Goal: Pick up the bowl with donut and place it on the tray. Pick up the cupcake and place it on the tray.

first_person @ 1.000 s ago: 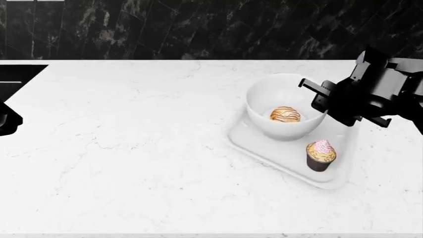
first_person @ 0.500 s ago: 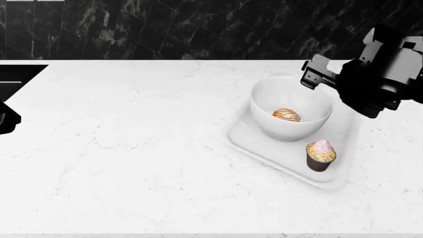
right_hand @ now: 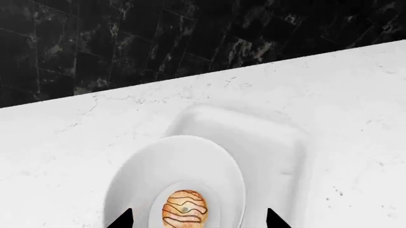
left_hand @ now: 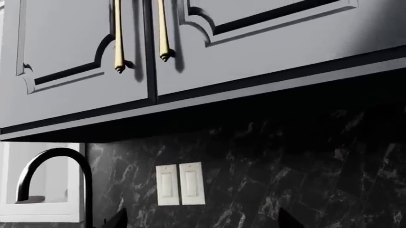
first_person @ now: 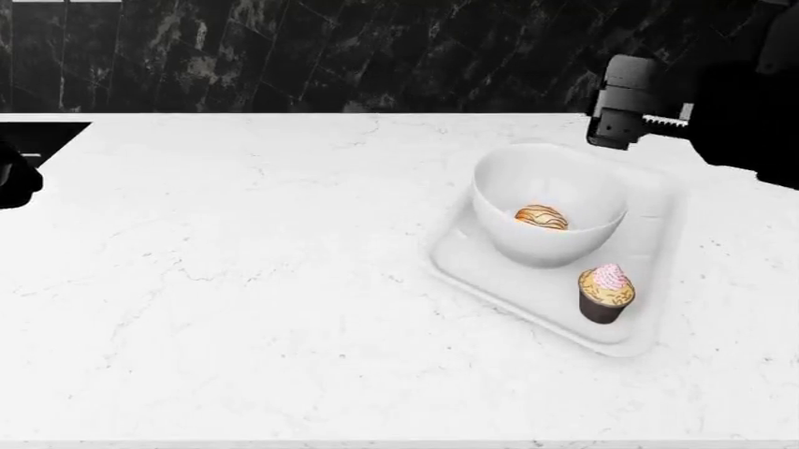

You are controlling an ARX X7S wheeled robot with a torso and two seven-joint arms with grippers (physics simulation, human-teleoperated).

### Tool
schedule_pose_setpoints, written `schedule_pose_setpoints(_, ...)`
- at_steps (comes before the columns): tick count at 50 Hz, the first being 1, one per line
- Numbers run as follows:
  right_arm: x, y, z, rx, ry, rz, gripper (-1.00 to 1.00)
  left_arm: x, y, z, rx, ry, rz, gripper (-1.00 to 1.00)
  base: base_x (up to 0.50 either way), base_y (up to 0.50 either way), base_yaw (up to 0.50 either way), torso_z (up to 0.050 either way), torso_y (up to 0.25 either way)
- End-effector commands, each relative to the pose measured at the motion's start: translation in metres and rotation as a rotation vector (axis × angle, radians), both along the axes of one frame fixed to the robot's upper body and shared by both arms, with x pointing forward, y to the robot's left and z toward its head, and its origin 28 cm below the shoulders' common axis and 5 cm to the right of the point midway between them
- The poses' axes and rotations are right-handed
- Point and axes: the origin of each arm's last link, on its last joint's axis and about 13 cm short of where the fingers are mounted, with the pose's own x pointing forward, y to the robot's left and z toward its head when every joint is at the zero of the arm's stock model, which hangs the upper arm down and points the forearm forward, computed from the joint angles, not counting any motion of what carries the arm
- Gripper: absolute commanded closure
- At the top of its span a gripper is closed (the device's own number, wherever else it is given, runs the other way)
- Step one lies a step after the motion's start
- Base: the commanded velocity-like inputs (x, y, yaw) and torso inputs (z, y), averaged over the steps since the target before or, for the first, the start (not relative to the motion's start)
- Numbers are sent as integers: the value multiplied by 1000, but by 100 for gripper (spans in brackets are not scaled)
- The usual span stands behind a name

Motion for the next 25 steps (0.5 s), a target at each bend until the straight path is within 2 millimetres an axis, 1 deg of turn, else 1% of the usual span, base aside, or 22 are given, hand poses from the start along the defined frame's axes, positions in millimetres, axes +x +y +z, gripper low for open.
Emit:
schedule_pose_setpoints(1,-73,10,-6,-177,-159,44,-100,-3,-8,14,12,1,13,-100,0,0,0,0,0)
schedule_pose_setpoints(6,-98,17,-6,-218,-227,54,-100,0,-4,12,14,1,11,-100,0,0,0,0,0)
schedule_pose_setpoints(9,-114,21,-10,-256,-285,68,-100,1,-2,10,15,1,10,-100,0,0,0,0,0)
schedule_pose_setpoints(11,-123,22,-15,-325,-335,45,-100,2,-2,9,17,0,6,-100,0,0,0,0,0)
schedule_pose_setpoints(13,-131,22,-19,-351,-369,32,-100,2,-1,8,20,0,3,-100,0,0,0,0,0)
schedule_pose_setpoints(16,-139,22,-26,-375,-402,15,-100,2,-1,6,24,-2,0,-100,0,0,0,0,0)
schedule_pose_setpoints(22,-155,26,-49,-430,-506,51,-100,-2,-7,3,36,-6,-17,-100,0,0,0,0,0)
schedule_pose_setpoints(25,-156,24,-50,-423,-543,59,-100,-6,-12,3,44,-13,-27,-100,0,0,0,0,0)
